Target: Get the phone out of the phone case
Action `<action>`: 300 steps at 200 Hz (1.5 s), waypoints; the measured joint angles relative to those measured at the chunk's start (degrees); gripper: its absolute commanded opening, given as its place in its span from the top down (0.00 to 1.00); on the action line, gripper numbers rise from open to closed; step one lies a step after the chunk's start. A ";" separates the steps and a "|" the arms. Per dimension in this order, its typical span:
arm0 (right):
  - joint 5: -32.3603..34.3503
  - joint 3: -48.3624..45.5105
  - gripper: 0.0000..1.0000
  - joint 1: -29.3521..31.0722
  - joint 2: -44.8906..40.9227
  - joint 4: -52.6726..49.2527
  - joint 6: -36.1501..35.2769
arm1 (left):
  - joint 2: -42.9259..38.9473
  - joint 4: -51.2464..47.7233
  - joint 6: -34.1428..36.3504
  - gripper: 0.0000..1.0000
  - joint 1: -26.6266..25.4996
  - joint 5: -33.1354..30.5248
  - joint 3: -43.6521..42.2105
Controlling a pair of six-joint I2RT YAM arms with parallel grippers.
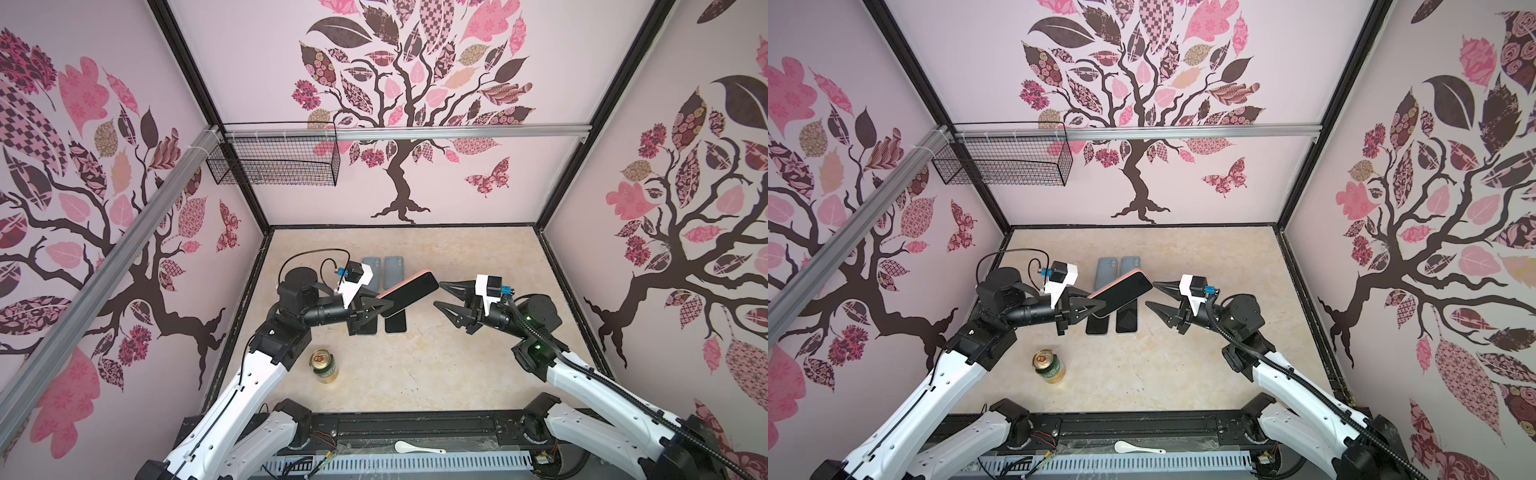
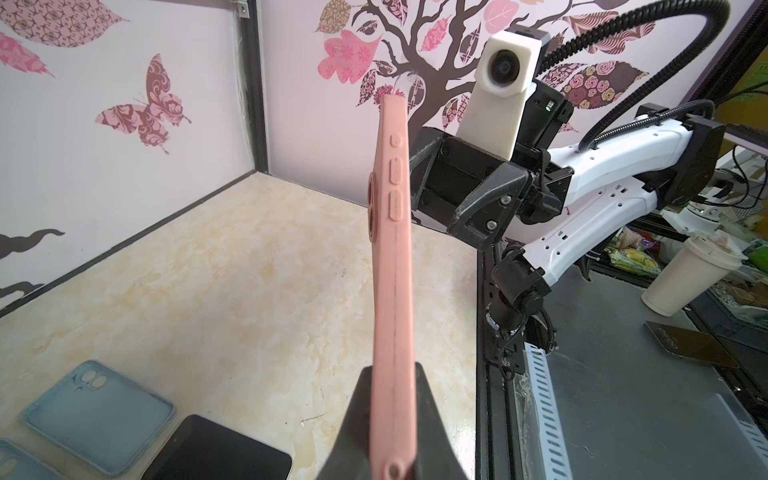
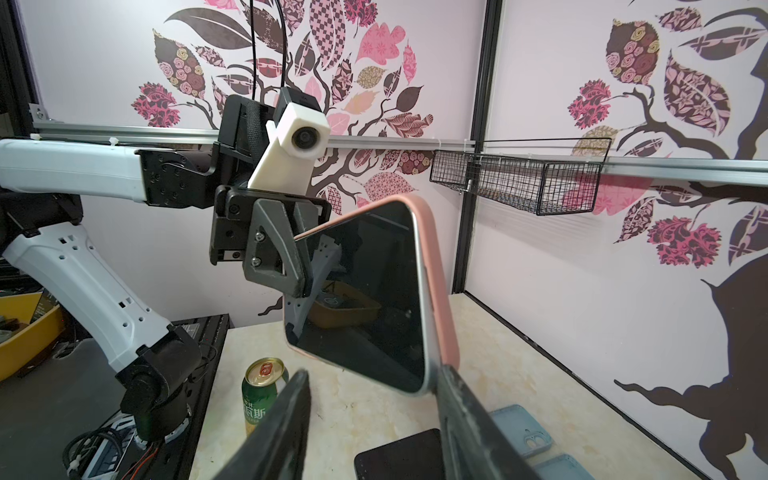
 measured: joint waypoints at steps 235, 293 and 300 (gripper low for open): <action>-4.63 3.30 0.57 0.96 9.57 31.19 29.86 | -3.37 18.47 -12.24 1.00 -0.04 2.25 -3.87; -3.39 7.50 0.59 4.20 10.60 35.26 31.63 | -4.48 28.17 -16.96 1.00 -2.08 1.14 -5.14; -3.39 7.93 0.59 4.28 10.45 34.60 30.93 | -4.52 28.65 -17.03 1.00 -2.23 0.96 -5.14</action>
